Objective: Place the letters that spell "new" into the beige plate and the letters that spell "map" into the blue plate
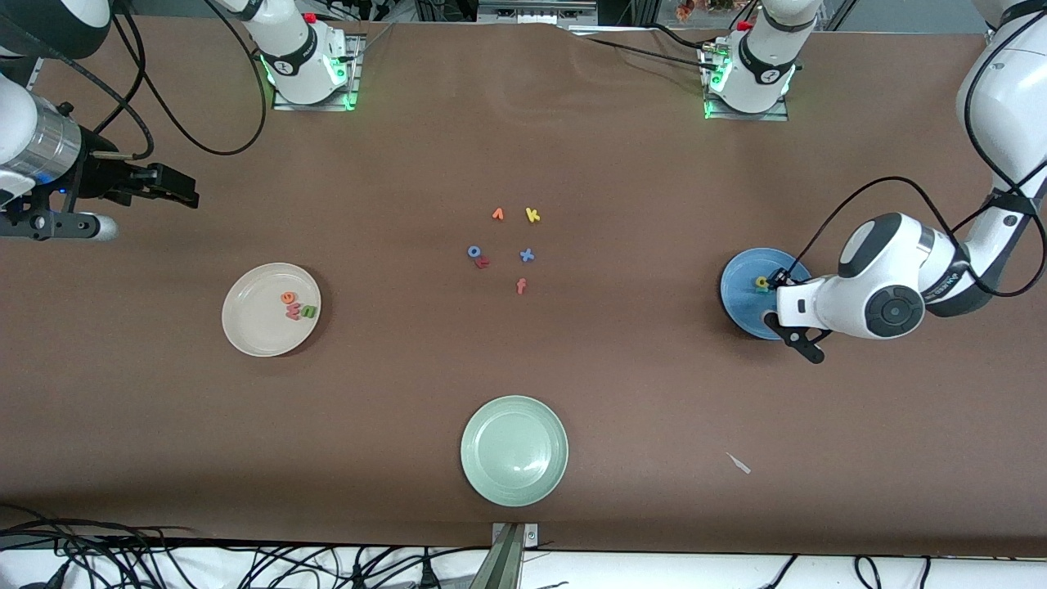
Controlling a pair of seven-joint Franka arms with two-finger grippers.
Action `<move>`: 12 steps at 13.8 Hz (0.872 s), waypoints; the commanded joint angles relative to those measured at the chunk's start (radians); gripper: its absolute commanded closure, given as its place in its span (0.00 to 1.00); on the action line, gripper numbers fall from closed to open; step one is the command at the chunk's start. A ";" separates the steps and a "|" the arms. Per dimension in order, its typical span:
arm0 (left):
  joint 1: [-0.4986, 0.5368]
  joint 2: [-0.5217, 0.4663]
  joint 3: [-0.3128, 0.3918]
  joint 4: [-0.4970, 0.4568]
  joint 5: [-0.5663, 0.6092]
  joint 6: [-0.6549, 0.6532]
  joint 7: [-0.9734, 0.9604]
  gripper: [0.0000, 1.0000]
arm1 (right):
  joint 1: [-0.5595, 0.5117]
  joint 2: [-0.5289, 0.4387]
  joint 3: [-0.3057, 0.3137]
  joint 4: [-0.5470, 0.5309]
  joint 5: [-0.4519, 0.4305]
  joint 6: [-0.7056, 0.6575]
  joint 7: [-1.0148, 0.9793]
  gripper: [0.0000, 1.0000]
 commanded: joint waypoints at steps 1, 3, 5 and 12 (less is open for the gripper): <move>0.009 -0.036 -0.035 0.060 -0.072 -0.064 0.020 0.00 | 0.001 0.006 0.004 0.019 -0.012 -0.010 0.003 0.00; 0.006 -0.036 -0.086 0.161 -0.098 -0.182 0.017 0.00 | -0.001 0.006 0.004 0.018 -0.012 -0.010 0.003 0.00; 0.006 -0.036 -0.140 0.265 -0.127 -0.300 0.008 0.00 | 0.001 0.006 0.004 0.019 -0.012 -0.010 0.003 0.00; -0.055 -0.150 -0.154 0.554 -0.130 -0.492 0.008 0.00 | 0.001 0.006 0.004 0.018 -0.012 -0.010 0.003 0.00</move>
